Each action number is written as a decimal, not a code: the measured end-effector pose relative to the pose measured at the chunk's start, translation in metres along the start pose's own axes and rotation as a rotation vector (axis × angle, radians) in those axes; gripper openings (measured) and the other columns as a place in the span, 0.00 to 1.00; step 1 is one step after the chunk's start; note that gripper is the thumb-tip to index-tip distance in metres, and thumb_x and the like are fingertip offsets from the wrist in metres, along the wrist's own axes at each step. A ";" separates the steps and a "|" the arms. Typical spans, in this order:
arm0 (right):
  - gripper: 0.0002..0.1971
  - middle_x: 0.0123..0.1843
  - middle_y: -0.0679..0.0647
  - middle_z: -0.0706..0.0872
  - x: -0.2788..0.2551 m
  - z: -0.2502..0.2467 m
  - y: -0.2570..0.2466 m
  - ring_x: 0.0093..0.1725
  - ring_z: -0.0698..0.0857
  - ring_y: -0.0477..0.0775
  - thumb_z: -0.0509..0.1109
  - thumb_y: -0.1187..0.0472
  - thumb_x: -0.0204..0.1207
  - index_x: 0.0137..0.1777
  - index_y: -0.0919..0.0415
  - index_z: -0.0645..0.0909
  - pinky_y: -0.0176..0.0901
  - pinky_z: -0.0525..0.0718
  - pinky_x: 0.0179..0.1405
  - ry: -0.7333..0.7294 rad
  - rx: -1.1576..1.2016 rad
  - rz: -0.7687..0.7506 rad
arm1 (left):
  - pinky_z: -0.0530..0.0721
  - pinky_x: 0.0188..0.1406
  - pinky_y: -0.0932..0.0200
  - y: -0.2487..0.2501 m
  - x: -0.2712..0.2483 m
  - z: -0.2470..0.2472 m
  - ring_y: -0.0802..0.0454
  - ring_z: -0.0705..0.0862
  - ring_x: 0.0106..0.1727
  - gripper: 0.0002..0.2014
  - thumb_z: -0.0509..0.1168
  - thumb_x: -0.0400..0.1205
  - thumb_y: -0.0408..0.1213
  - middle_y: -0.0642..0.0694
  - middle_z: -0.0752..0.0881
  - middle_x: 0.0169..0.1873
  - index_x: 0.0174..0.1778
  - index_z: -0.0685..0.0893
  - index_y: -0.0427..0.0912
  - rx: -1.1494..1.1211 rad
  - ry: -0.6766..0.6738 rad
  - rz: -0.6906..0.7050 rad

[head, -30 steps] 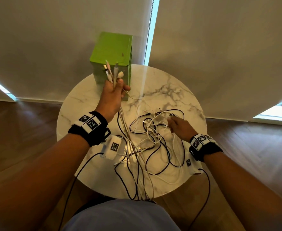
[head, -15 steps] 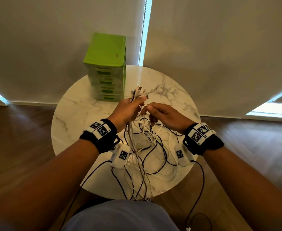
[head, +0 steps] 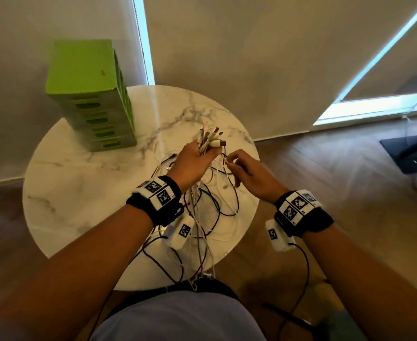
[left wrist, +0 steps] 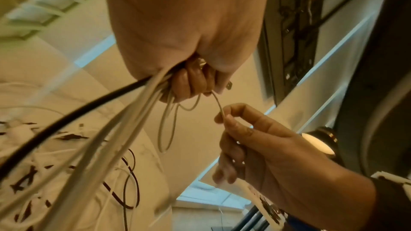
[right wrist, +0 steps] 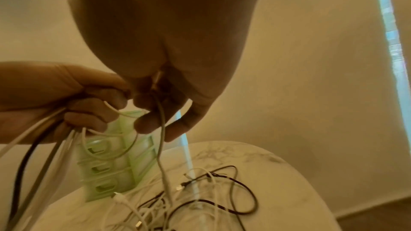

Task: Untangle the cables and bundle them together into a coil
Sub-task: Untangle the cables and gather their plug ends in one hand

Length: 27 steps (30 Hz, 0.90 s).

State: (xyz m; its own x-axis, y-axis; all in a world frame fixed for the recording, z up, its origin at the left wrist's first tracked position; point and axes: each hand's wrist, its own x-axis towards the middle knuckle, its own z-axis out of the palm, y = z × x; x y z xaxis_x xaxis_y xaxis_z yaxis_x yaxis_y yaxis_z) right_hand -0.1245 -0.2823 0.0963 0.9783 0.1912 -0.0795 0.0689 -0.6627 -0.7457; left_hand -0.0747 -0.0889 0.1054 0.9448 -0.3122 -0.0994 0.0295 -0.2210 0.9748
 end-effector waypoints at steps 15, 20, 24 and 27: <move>0.42 0.86 0.59 0.62 -0.106 0.033 0.107 0.82 0.66 0.62 0.76 0.56 0.76 0.86 0.52 0.57 0.62 0.67 0.82 0.196 -0.153 0.355 | 0.61 0.23 0.63 0.009 -0.015 0.054 0.57 0.64 0.22 0.11 0.56 0.92 0.41 0.49 0.86 0.31 0.46 0.77 0.41 -0.481 -0.218 -0.235; 0.46 0.83 0.54 0.68 -0.078 0.044 0.059 0.79 0.68 0.56 0.74 0.54 0.71 0.85 0.47 0.51 0.57 0.59 0.82 0.168 -0.056 0.065 | 0.61 0.23 0.63 0.005 -0.022 0.063 0.58 0.64 0.22 0.11 0.57 0.92 0.42 0.48 0.86 0.33 0.50 0.78 0.39 -0.471 -0.260 -0.246; 0.22 0.55 0.47 0.81 -0.075 0.038 0.058 0.57 0.79 0.50 0.69 0.51 0.81 0.70 0.41 0.63 0.61 0.78 0.65 0.210 0.016 0.079 | 0.61 0.23 0.65 0.005 -0.021 0.059 0.58 0.64 0.23 0.12 0.56 0.92 0.44 0.48 0.84 0.34 0.49 0.79 0.41 -0.428 -0.206 -0.225; 0.03 0.48 0.39 0.77 -0.083 0.022 0.066 0.48 0.78 0.50 0.56 0.40 0.86 0.56 0.33 0.68 0.57 0.79 0.53 0.256 -0.043 0.085 | 0.61 0.23 0.66 0.002 -0.019 0.052 0.57 0.63 0.23 0.12 0.56 0.92 0.43 0.46 0.83 0.37 0.51 0.79 0.40 -0.444 -0.126 -0.233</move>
State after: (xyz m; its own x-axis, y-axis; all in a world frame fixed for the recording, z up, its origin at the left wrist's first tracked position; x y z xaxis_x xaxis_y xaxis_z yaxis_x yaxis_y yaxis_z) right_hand -0.2058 -0.3262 0.0389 0.9981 -0.0521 0.0338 -0.0124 -0.7000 -0.7140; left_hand -0.1093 -0.1315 0.0989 0.8506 -0.4165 -0.3209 0.3963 0.1068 0.9119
